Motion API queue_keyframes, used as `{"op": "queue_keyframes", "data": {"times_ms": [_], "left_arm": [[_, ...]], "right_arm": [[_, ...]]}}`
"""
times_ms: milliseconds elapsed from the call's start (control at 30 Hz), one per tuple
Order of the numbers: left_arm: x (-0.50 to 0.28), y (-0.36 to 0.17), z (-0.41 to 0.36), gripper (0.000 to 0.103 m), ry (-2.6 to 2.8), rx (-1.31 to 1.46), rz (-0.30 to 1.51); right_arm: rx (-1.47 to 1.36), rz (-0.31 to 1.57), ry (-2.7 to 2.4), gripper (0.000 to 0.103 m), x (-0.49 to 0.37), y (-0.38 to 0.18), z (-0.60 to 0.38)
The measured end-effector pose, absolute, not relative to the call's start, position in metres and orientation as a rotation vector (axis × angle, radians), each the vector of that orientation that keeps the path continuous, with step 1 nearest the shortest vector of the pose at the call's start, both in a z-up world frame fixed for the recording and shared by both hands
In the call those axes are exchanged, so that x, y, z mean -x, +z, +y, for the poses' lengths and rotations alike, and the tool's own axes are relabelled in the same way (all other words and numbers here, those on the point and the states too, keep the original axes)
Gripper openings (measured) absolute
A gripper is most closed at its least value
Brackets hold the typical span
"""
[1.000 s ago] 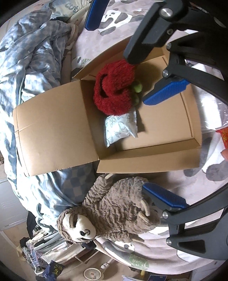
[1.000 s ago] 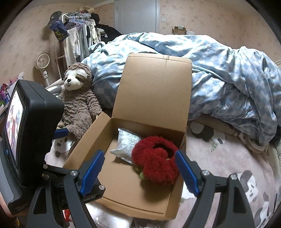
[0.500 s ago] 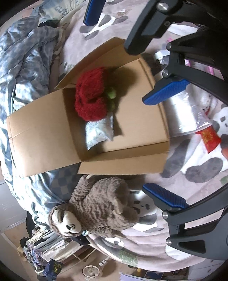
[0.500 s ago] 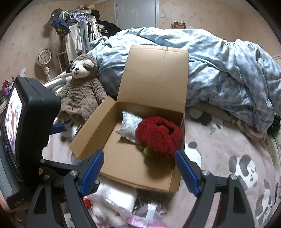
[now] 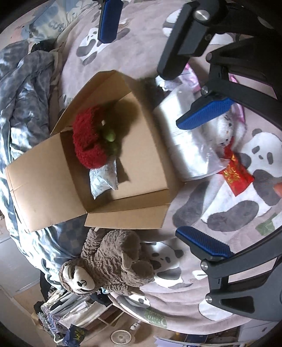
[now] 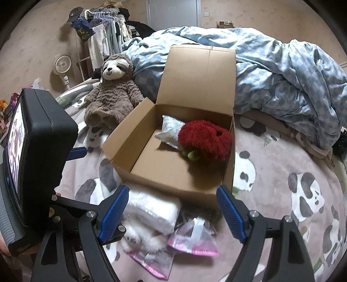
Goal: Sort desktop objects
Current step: 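Withdraw both tools from the box toward the remaining items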
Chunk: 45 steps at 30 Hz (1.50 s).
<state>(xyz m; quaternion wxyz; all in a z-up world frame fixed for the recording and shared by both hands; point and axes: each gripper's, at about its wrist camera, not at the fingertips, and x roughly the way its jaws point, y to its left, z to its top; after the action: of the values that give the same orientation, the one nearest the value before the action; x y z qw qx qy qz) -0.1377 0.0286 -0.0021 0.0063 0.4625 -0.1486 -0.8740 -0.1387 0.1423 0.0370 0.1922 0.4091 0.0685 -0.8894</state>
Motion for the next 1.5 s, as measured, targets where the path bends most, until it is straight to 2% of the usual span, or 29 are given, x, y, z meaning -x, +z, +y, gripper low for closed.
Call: {"op": "queue_keyframes", "data": {"times_ms": [433,733,1100,1333,1500], "left_arm": [[0.091,-0.008,0.031,0.091,-2.757,-1.459,-0.551],[0.065,-0.014,0.023,0.095,-2.778,-1.444,-0.534],[0.041,-0.047,0.009,0.095,-2.759,-1.538,-0.499],[0.031,-0.059,-0.006,0.095,-2.858,-1.52,-0.3],[0.032,-0.074,-0.005,0.095,-2.842,-1.516,-0.379]], "right_arm": [[-1.176,0.215,-2.458,0.084,0.1,0.021,0.141],[-1.204,0.221,-2.467,0.084,0.076,0.011,0.147],[-1.273,0.201,-2.441,0.084,0.061,-0.015,0.151],[-1.346,0.151,-2.406,0.084,0.053,-0.041,0.154],[-1.412,0.116,-2.393,0.084,0.049,-0.065,0.157]]}}
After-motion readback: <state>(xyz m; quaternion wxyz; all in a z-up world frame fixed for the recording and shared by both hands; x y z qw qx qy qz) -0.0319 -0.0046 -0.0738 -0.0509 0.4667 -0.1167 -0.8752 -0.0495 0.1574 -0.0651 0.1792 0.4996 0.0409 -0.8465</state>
